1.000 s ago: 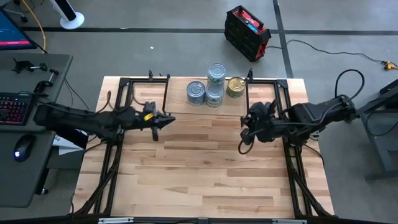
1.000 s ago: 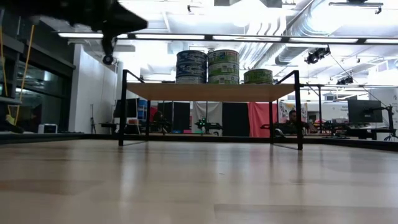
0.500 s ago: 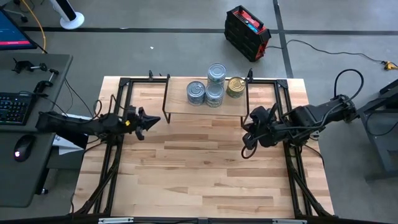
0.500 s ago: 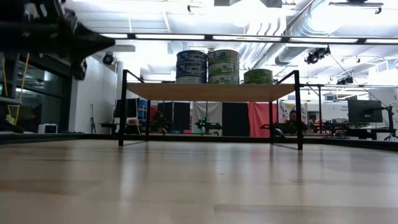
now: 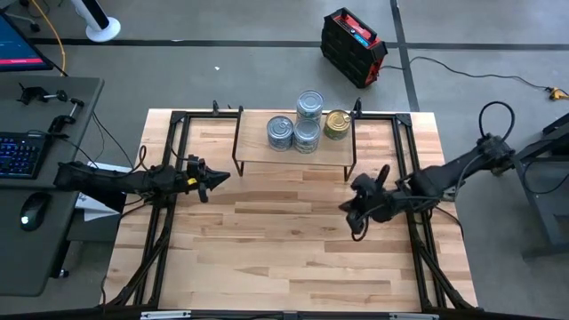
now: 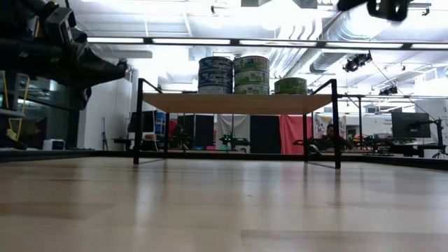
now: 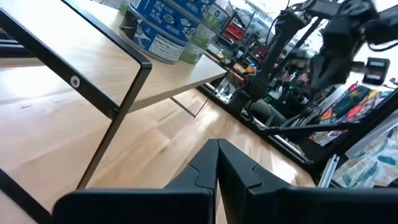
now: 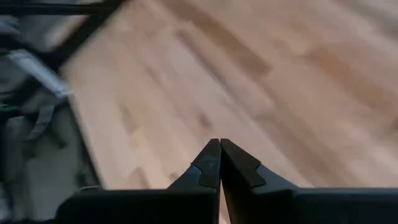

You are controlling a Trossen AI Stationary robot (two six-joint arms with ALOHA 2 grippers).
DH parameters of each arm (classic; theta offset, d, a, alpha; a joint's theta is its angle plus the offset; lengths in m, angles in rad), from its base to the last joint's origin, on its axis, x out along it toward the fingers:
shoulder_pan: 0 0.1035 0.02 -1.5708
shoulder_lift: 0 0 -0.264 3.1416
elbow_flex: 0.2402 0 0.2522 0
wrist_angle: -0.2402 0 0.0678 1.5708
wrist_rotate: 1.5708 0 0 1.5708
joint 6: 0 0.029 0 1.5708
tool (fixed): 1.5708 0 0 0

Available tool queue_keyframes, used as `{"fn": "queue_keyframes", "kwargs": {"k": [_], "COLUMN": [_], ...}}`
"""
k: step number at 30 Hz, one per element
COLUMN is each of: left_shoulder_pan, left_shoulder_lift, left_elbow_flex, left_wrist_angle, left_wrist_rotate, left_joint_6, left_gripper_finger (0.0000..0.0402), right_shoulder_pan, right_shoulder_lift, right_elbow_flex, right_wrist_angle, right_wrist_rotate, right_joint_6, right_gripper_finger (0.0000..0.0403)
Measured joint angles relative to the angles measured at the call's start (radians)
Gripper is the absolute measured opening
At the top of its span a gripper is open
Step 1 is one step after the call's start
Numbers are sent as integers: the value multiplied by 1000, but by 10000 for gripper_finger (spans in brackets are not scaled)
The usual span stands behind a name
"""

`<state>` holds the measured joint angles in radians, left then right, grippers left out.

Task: Stack canned seafood by type on shelf
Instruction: Return to Home Position

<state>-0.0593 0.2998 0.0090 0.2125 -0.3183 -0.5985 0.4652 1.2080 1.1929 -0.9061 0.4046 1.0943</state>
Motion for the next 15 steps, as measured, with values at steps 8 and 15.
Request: {"fn": "queue_keyframes", "kwargs": {"k": [8, 15], "left_shoulder_pan": [0, 0], "left_shoulder_lift": [1, 1], "left_elbow_flex": [0, -1], "left_wrist_angle": [-1, -1], "left_wrist_rotate": [3, 3], "left_joint_6": [12, 16], "left_gripper_finger": [1, 1], "right_shoulder_pan": [-208, -333], "right_shoulder_lift": [-252, -587], "right_elbow_flex": [-509, -822], "right_wrist_angle": [692, 965], "right_wrist_rotate": [-123, -215], "right_joint_6": [-352, -626], "right_gripper_finger": [0, 0]}}
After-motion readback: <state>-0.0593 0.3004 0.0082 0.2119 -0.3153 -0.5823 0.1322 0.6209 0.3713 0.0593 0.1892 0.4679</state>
